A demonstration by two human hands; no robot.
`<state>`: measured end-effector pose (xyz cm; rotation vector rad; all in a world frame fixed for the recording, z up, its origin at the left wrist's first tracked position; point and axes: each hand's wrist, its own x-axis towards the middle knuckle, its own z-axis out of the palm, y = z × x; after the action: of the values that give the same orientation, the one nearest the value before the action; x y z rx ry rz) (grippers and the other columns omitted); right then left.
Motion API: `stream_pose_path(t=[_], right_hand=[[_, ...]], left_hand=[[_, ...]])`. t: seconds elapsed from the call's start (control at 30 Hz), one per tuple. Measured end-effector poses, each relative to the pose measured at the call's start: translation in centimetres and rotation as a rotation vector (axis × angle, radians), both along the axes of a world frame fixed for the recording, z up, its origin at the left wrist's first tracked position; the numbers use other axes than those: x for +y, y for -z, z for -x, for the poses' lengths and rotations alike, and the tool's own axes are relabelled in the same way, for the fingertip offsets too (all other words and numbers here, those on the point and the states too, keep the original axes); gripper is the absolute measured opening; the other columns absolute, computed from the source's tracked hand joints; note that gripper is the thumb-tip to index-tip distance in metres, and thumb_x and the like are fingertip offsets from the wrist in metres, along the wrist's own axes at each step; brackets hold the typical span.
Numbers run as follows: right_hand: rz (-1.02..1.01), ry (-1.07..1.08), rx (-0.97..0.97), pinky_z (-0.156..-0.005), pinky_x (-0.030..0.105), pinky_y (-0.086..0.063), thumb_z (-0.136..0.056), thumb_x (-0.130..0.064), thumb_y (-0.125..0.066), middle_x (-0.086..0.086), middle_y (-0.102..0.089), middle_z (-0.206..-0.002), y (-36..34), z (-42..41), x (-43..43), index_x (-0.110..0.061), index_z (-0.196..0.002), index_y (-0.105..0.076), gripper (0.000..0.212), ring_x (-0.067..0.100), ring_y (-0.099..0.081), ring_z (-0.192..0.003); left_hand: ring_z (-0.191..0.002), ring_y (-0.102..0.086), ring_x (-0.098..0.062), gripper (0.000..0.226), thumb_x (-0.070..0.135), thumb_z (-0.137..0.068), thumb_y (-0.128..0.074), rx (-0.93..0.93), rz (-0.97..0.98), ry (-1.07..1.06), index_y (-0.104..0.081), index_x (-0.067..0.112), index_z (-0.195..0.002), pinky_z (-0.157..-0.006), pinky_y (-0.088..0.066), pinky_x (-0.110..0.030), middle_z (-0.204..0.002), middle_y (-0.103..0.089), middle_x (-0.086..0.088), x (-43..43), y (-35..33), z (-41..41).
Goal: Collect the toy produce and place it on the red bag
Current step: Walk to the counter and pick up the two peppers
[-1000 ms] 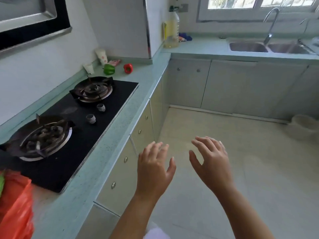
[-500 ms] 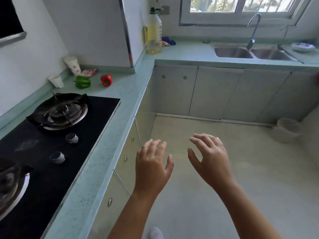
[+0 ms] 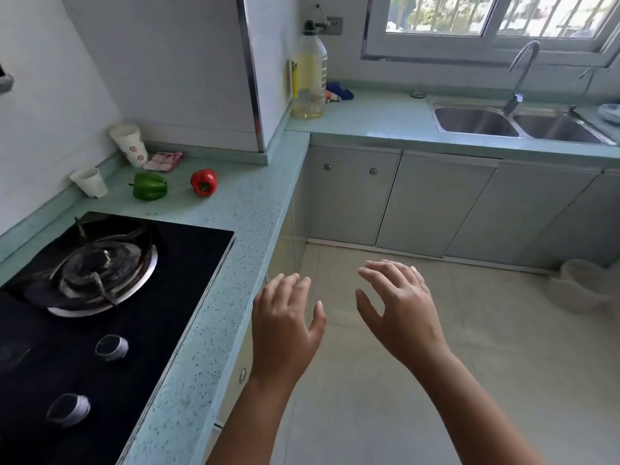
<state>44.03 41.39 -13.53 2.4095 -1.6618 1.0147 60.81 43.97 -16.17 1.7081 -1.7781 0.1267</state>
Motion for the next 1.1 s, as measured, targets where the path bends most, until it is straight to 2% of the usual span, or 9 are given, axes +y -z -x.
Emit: stream_pose_path(t=[0.23, 0.47, 0.67, 0.9, 1.1], right_hand=[[-0.051, -0.019, -0.037, -0.093, 0.048, -0.043, -0.082, -0.035, -0.046, 0.002, -0.066, -0.104, 1.7, 1.1, -8.1, -0.014, -0.100, -0.065, 0.033, 0.024, -0.057, -0.101], [-0.026, -0.065, -0.030, -0.092, 0.045, -0.041, -0.081, -0.033, -0.046, 0.002, -0.066, -0.104, 1.0, 3.6, -20.6, -0.013, -0.099, -0.065, 0.033, 0.024, -0.057, -0.100], [-0.022, -0.160, -0.027, -0.090, 0.049, -0.045, -0.081, -0.033, -0.047, 0.002, -0.066, -0.104, -0.2, 4.2, -29.7, -0.013, -0.099, -0.065, 0.033, 0.027, -0.057, -0.100], [-0.049, -0.277, -0.021, -0.089, 0.047, -0.045, -0.080, -0.034, -0.047, 0.002, -0.066, -0.104, 0.6, 0.3, -36.3, -0.013, -0.100, -0.065, 0.034, 0.023, -0.054, -0.101], [-0.066, -0.365, -0.011, -0.089, 0.048, -0.045, -0.081, -0.035, -0.046, 0.003, -0.066, -0.103, 0.8, -6.0, -41.4, -0.012, -0.099, -0.065, 0.035, 0.028, -0.058, -0.099]], left_hand=[[-0.103, -0.060, -0.030, 0.042, 0.035, -0.081, -0.044, -0.014, -0.052, -0.012, -0.067, 0.008, -0.105, -0.087, -0.047, -0.042, -0.106, -0.067, -0.010, -7.8, 0.8, 1.5], [-0.103, -0.060, -0.029, 0.042, 0.035, -0.081, -0.044, 0.009, -0.063, -0.065, -0.067, 0.009, -0.104, -0.086, -0.047, -0.041, -0.107, -0.067, -0.009, -19.3, 0.4, 4.1], [-0.103, -0.059, -0.030, 0.041, 0.033, -0.082, -0.045, 0.052, -0.035, -0.162, -0.067, 0.008, -0.105, -0.087, -0.048, -0.042, -0.106, -0.067, -0.010, -26.8, -0.6, 4.6], [-0.103, -0.059, -0.030, 0.041, 0.033, -0.082, -0.045, 0.052, -0.064, -0.262, -0.067, 0.007, -0.106, -0.088, -0.048, -0.042, -0.107, -0.067, -0.011, -31.1, 0.0, 1.3], [-0.105, -0.058, -0.029, 0.042, 0.034, -0.083, -0.044, 0.064, -0.090, -0.332, -0.067, 0.007, -0.106, -0.089, -0.046, -0.041, -0.109, -0.066, -0.011, -35.1, 0.6, -4.7]])
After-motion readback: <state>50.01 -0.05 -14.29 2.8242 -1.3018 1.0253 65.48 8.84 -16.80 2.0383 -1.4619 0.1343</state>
